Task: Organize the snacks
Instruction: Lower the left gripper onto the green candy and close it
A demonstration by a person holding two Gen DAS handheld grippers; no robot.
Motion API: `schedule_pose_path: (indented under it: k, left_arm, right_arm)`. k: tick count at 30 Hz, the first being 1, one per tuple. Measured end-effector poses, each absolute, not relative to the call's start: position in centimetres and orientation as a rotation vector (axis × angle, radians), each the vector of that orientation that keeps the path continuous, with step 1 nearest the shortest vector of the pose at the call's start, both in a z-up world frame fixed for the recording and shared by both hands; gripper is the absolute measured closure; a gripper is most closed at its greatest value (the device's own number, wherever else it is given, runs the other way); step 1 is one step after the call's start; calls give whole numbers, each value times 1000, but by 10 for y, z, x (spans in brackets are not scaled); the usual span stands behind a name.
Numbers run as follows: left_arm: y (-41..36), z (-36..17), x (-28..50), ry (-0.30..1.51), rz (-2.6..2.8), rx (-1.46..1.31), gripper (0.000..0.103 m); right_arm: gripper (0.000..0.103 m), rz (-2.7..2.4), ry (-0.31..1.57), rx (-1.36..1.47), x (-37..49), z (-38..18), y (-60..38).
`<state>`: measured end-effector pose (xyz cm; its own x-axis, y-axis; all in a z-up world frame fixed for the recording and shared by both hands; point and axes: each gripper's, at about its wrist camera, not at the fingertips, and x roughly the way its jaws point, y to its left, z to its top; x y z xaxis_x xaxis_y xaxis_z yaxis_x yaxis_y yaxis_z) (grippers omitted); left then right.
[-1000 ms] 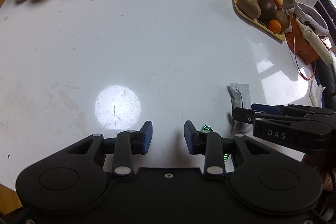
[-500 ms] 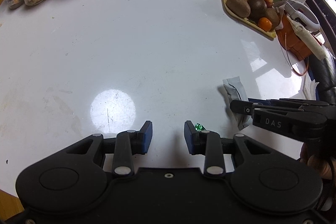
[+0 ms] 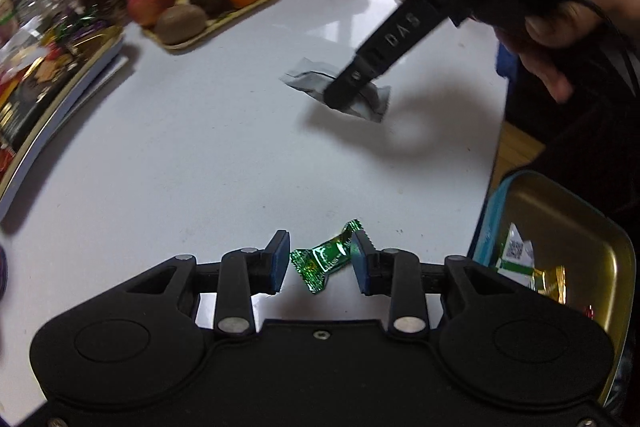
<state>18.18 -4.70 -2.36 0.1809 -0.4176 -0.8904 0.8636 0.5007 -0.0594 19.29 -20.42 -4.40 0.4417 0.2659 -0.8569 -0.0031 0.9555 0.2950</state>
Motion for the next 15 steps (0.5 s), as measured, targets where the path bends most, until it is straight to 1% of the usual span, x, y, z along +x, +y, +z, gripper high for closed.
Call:
schedule_pose_path:
  k: [7,9,10,11,14,15]
  left_arm:
    - [-65,-28,186,1067,-1138,724,60]
    - [-71,-33,185,1078,-1173,797,55]
    - [-74,-34,184,1078,-1179,829,48]
    - [-78,-37,181,1073,-1187,874,44]
    - [-89,-42,174,1031,-1212,973,44]
    - [-91,-43,175,1042,-1221,978,43]
  right_arm:
    - [81,166,1088,303,195,-40,-213]
    - [81,172,1088,312,197,-40,-212]
    - [81,179,1087,317,198,-39,-211]
    - [81,184,1084,323,198,-39,-211]
    - [81,205,1081,322,199,-37,-206]
    - [81,207,1078,319,200,-37,-205]
